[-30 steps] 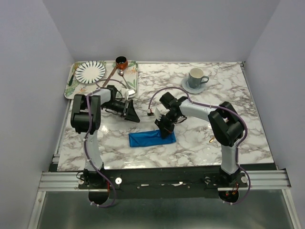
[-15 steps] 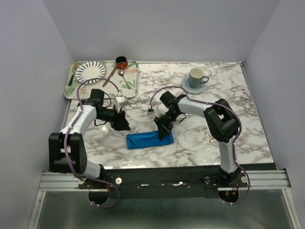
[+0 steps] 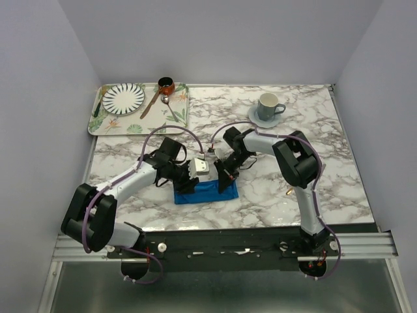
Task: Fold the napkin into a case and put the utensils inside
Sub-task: Fold the 2/3-rectangle-folded napkin at the center of the board.
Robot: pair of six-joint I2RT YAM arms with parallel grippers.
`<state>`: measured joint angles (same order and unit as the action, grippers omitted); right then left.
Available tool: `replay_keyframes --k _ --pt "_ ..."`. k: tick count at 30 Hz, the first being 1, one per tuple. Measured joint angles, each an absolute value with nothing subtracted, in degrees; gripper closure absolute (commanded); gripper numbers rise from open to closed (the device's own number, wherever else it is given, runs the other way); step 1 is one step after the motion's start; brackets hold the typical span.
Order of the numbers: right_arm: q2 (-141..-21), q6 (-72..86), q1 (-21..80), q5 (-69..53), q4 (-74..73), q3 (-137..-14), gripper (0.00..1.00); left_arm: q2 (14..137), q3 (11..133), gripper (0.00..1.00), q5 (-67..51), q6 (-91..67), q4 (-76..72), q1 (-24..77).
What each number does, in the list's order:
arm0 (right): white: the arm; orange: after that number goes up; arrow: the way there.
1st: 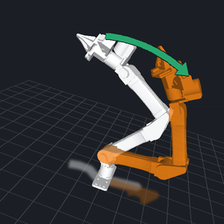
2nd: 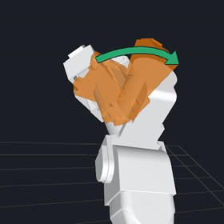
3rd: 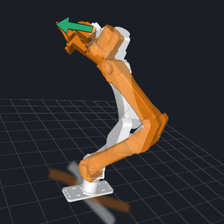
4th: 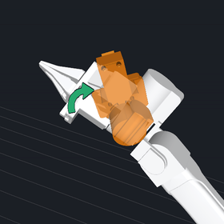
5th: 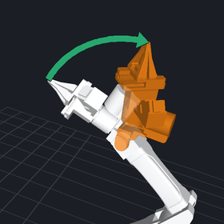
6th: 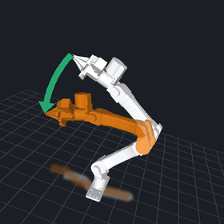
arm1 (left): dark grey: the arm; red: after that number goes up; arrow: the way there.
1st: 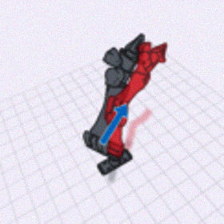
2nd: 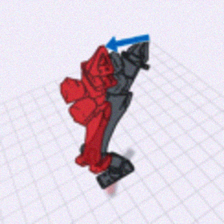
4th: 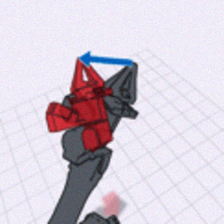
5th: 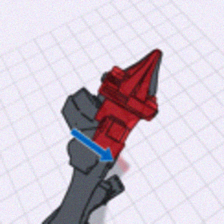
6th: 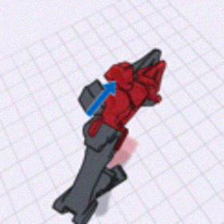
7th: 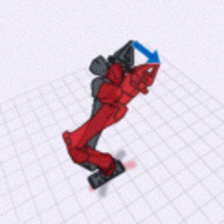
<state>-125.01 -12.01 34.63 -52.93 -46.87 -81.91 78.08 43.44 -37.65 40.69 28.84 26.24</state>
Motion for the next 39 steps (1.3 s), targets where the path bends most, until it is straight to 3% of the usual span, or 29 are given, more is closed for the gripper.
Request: replay_keyframes --k 8,11,15,20,22,24,39 --pt "-126.87 -10.46 34.3 -55.2 -47.7 -82.98 0.99 82.35 44.66 0.47 -32.95 41.1 24.18 32.01" --pt "-126.87 -10.28 34.26 -55.24 -47.7 -82.98 0.99 84.75 45.67 0.55 -32.16 41.08 23.62 33.89" --pt "-126.87 -10.04 34.17 -55.24 -47.7 -82.98 0.97 87.96 47.37 0.81 -31.07 41.1 23.07 35.42" --pt "-126.76 -9.61 34.09 -55.22 -47.66 -82.94 0.76 90.78 49.15 0.99 -30.09 42.28 24.08 35.77" --pt "-126.39 -9.45 33.82 -55.22 -47.72 -82.74 0.63 90.91 49.21 1.0 -30.02 43.59 24.82 35.77" --pt "-125.58 -9.08 33.43 -55.18 -48.16 -82.46 0.59 90.91 49.28 1.0 -30.02 44.82 25.5 35.77" --pt "-120.53 -10.87 28.93 -54.76 -52.38 -82.06 0.53 93.27 52.51 1.0 -30.79 46.33 29.89 34.85"
